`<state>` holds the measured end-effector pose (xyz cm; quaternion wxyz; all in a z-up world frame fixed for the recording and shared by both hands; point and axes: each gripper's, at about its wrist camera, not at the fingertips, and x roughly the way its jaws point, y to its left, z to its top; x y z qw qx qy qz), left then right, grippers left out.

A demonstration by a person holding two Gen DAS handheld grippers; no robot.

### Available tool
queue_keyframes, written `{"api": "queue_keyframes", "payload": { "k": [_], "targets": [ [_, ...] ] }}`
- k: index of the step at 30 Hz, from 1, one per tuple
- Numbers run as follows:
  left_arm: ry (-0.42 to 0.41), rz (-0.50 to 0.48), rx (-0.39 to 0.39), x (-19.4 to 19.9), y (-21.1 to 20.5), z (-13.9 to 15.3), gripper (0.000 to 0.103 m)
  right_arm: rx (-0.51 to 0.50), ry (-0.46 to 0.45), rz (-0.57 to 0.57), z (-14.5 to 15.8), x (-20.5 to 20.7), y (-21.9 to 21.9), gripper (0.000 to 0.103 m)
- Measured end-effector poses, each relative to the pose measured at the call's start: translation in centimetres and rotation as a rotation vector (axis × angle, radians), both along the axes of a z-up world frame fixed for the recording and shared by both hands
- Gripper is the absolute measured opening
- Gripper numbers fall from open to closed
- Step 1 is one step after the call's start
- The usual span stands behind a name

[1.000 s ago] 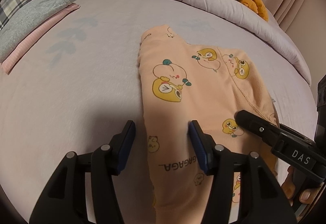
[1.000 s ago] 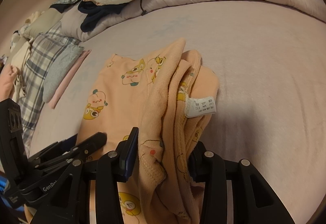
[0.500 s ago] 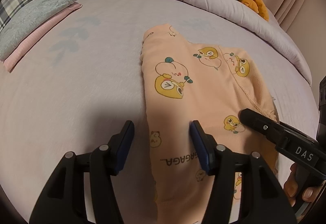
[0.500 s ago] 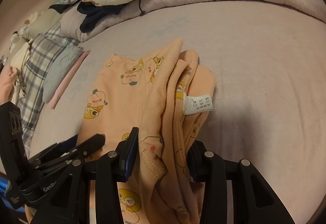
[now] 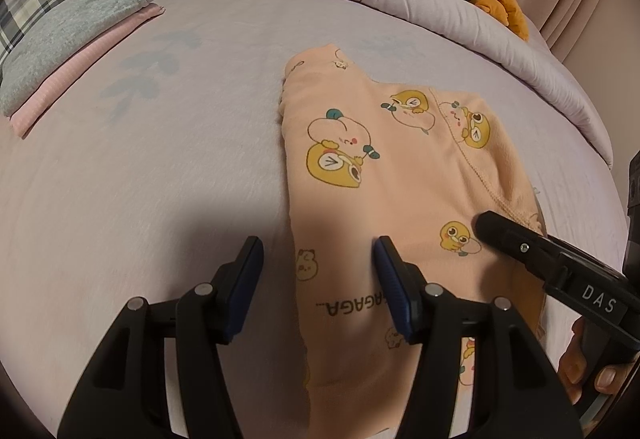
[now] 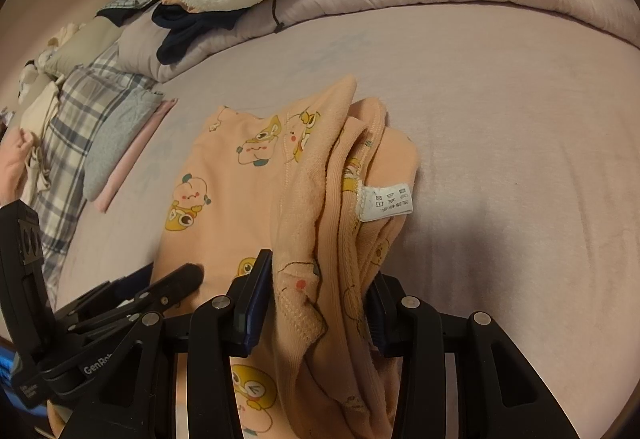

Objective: Fold small clothes

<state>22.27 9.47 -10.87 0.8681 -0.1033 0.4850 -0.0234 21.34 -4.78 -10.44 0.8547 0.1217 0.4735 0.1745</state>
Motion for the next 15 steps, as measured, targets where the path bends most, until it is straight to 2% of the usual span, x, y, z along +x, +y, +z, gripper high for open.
{"api": "queue_keyframes", "payload": {
  "k": [15],
  "targets": [
    [0.0,-0.001,0.004,-0.28,0.1,0.05,0.059,-0.006,-0.004,-0.002,0.14,-0.3,-0.1,0.041]
  ]
}}
